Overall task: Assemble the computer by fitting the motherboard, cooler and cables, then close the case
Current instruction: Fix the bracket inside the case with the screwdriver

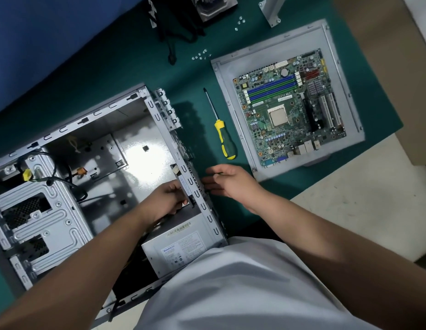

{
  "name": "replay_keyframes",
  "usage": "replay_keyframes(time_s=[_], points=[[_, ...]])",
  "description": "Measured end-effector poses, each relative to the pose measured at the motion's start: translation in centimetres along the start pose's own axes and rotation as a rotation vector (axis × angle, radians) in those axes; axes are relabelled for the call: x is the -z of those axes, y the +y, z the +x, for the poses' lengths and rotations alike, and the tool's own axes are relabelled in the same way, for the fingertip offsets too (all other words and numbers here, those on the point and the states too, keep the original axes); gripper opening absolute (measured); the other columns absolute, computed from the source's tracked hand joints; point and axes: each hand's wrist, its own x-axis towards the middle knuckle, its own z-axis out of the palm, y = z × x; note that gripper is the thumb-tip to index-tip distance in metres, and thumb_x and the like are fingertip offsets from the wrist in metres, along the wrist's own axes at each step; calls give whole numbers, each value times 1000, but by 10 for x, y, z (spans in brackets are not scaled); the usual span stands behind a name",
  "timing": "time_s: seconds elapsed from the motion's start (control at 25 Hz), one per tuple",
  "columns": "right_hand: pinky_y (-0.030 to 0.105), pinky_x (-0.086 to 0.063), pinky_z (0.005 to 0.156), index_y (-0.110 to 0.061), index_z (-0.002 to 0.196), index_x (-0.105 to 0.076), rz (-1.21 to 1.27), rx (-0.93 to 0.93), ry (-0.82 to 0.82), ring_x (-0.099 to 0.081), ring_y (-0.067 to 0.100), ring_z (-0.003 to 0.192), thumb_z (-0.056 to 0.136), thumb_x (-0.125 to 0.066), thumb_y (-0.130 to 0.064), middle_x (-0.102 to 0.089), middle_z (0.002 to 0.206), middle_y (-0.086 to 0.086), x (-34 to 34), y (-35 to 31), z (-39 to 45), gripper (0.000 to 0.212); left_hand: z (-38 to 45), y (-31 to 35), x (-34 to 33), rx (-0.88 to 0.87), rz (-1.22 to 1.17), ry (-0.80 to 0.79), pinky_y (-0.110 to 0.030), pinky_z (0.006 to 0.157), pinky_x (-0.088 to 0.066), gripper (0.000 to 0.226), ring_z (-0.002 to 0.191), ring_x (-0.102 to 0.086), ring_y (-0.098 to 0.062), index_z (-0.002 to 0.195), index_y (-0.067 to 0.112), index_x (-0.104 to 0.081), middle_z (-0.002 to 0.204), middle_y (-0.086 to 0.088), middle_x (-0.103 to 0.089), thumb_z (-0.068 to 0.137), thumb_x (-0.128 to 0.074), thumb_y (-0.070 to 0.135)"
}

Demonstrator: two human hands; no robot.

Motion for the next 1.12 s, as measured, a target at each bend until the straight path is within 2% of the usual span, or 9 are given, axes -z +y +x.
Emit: replay_keyframes(time_s=[0.16,0.28,0.4,0.6,0.72,0.8,0.88,1.04,1.12], points=[[37,-58,96,-18,112,-63,38,-2,-12,-72,27,108,106,-43,-2,-75,107,8,2,-1,-1,26,-5,8,-4,-72,44,39,-24,60,-36,31,82,-51,-22,83,23,-74,86,-12,-67,102,-58,5],[37,-57,97,-16,116,-62,54,-10,-20,-71,28,109,106,-42,-1,-74,107,9,3,-1,0,27,-7,11,-8,-77,45,65,-18,59,-44,28,75,-57,-18,87,16,-72,81,-5,-71,100,-55,-2],[31,-58,93,-14,122,-60,57,-16,-42,-71,26,108,106,-41,1,-73,108,7,4,-2,0,29,-5,11,-14,-42,-1,112,-29,63,-44,29,75,-55,-23,86,10,-70,80,-15,-67,97,-51,-10],[34,-57,96,-11,127,-61,40,-7,-52,-70,27,113,106,-43,0,-72,119,13,4,-5,-1,30,-7,10,-18,-70,-23,125,-12,58,-50,31,63,-69,-1,84,16,-72,72,8,-76,97,-57,-8],[38,-57,97,-14,125,-62,42,2,-49,-71,27,111,105,-44,0,-72,119,13,4,-6,-2,31,-8,8,-18,-77,-70,123,-19,62,-53,26,67,-69,-16,88,8,-73,75,0,-77,97,-56,-10],[39,-58,96,-20,118,-63,38,7,-44,-72,25,108,105,-45,0,-73,114,11,5,-5,-3,30,-7,9,-17,-76,-83,127,-31,66,-48,20,73,-60,-27,91,-2,-71,79,-20,-72,98,-55,-11],[36,-60,92,-26,110,-64,27,16,-39,-74,21,102,104,-46,-1,-75,108,6,5,-3,-3,31,-7,10,-17,-79,-35,130,-34,67,-48,20,77,-58,-29,91,-4,-72,87,-32,-70,98,-54,-11],[42,-57,98,-33,103,-64,-11,22,6,-72,25,106,102,-49,-7,-72,116,10,4,1,-1,31,-8,14,-12,-111,29,106,-19,58,-49,24,76,-59,-27,86,4,-74,87,-24,-73,96,-57,-9],[45,-55,100,-36,101,-65,-27,23,44,-71,26,109,101,-51,-9,-70,120,11,6,1,1,30,-7,16,-9,-104,17,82,-27,63,-50,31,76,-58,-26,76,10,-75,83,-20,-74,95,-59,-9]])
